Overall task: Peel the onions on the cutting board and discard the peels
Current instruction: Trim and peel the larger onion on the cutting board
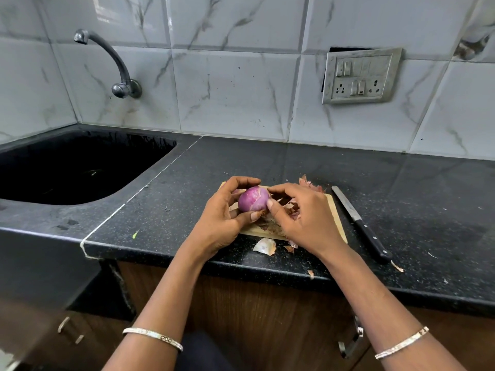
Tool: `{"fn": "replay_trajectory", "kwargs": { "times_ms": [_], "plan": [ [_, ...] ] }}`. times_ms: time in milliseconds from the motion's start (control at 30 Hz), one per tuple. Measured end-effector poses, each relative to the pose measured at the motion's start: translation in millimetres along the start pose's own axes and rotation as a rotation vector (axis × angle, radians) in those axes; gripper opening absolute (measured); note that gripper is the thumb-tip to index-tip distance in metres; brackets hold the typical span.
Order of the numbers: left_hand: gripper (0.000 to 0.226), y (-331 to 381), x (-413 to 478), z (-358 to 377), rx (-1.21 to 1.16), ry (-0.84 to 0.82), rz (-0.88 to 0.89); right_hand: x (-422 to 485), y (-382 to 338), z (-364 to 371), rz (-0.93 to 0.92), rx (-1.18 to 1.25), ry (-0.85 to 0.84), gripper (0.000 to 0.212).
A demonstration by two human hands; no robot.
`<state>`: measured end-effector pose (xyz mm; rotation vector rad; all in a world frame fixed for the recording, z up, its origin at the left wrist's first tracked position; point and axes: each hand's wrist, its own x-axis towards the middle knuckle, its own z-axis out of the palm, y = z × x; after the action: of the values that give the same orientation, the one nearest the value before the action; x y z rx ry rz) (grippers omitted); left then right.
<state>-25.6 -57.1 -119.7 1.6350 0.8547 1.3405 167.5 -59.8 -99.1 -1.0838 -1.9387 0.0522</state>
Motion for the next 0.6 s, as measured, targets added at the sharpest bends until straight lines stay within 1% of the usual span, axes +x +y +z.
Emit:
{"fn": "replay_trajectory", "kwargs": {
  "times_ms": [67,167,267,400,600],
  "plan": [
    [0.055,-0.7,0.7,0.0,0.014,0.008,0.0,0.1,-0.3,1.0,0.012,0.018,-0.013,0.024],
    [0.056,-1.2,1.3,-0.3,0.051,0.013,0.006,0.2,-2.3,1.8,0.03,0.03,-0.034,0.031],
    [0.055,-2.3,1.4,-0.9,0.1,0.017,0.025,-0.1,-3.6,2.4,0.022,0.029,-0.039,0.034],
    [0.056,-4.0,1.8,-1.8,0.164,0.012,0.041,0.9,0.2,3.3,0.026,0.014,-0.047,0.032],
    [0.055,-3.2,1.8,0.3,0.125,0.027,0.034,-0.1,-1.3,0.6,0.037,0.031,-0.015,0.029]
  ]
}}
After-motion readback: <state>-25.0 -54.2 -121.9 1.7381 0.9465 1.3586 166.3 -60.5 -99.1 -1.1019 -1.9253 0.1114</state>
